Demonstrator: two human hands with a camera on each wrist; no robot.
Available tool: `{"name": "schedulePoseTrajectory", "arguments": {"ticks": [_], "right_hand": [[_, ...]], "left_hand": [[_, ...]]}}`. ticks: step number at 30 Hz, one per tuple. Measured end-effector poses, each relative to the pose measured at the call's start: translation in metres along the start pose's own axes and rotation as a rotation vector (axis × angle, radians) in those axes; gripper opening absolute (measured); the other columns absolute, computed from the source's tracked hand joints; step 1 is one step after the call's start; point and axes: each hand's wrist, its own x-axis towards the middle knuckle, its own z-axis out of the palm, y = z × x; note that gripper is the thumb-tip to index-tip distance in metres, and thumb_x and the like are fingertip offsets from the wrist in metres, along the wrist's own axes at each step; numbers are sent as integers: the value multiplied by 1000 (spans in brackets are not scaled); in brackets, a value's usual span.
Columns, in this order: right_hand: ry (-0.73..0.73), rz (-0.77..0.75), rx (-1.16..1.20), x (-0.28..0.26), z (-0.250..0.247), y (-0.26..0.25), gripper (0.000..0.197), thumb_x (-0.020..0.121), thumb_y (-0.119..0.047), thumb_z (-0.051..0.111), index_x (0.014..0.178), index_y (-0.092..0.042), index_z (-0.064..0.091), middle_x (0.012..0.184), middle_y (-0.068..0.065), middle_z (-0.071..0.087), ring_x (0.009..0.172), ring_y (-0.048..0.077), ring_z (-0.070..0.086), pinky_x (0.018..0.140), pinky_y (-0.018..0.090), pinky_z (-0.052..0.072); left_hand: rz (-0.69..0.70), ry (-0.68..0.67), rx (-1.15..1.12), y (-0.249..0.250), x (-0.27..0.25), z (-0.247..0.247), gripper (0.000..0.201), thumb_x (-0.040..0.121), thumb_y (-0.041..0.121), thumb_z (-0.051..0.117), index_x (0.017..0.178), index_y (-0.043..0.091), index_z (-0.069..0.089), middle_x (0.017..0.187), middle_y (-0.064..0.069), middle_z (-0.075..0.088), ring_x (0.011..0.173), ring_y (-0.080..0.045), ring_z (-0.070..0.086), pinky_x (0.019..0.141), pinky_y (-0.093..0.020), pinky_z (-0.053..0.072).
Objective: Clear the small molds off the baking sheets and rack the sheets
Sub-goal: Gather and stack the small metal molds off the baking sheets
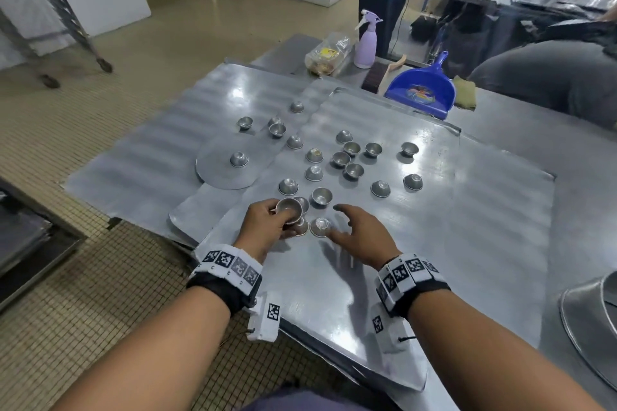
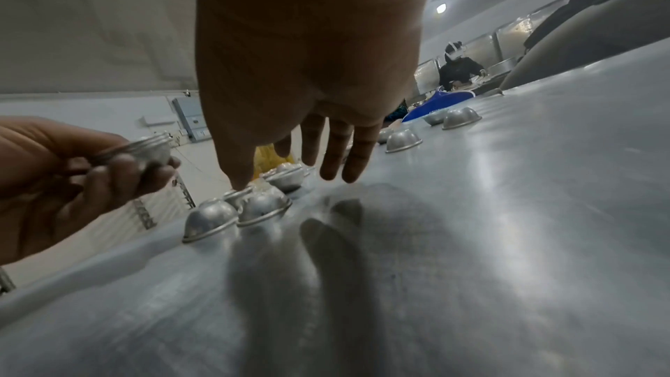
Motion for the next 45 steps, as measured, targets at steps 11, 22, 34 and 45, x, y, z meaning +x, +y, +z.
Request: {"name": "schedulePoseTrajectory", "arguments": {"ticks": [11, 22, 34, 45], "right_hand": [[-59, -12, -185, 4, 26, -16, 47, 82, -39, 59, 128, -32, 57, 128, -3, 60, 113, 27, 53, 91, 39, 48], [21, 68, -4, -8, 30, -15, 54, 89, -26, 63, 141, -25, 49, 130, 3, 53, 111, 29, 59, 90, 34, 44], [106, 49, 153, -22, 25, -19, 19, 76, -34, 64, 92, -28, 54, 93, -10, 55, 85, 17, 57, 76, 35, 48], [54, 46, 13, -29, 26, -7, 54, 78, -42, 67, 128, -21, 62, 112, -2, 61, 111, 22, 58, 86, 33, 46]], "left_hand": [[-15, -19, 188, -29, -7, -13, 7, 90, 0, 67, 90, -6, 71, 66, -11, 67, 56, -23, 65, 56, -33, 54], [3, -80, 265, -35, -3, -17, 10, 90, -2, 63, 92, -7, 71, 72, -17, 69, 62, -26, 72, 59, -32, 60], [10, -87, 281, -37, -1, -20, 10, 91, -1, 62, 93, -6, 71, 77, -21, 71, 64, -26, 75, 62, -31, 61], [15, -60, 331, -34, -5, -16, 10, 89, 1, 64, 88, -6, 71, 72, -17, 70, 65, -30, 75, 67, -39, 62]]}}
